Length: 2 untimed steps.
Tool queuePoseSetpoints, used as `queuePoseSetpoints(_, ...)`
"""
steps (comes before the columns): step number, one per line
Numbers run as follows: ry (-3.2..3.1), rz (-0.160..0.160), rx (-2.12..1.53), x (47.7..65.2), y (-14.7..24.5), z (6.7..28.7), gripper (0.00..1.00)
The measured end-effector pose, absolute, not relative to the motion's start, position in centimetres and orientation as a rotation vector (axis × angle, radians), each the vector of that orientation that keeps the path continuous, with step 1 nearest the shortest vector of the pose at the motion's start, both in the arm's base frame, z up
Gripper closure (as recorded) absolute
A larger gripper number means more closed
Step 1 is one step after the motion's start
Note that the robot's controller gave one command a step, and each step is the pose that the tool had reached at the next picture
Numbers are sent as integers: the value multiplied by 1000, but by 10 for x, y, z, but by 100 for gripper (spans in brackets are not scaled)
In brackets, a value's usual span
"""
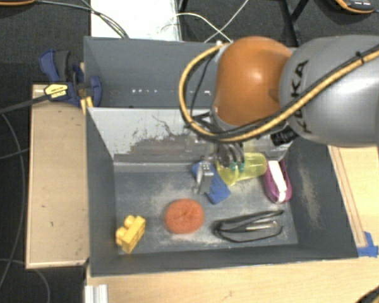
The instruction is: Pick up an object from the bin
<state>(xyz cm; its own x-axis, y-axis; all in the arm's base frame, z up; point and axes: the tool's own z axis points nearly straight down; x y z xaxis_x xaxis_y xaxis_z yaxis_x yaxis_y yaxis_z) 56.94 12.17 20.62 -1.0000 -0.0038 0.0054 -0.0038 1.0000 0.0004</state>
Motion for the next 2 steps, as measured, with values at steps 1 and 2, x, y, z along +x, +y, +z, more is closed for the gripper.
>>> queuePoseSetpoints(1,-3145,-2,-3,571,121,211,0)
queuePoseSetpoints(2,-3113,-3,417,515,124,96,0)
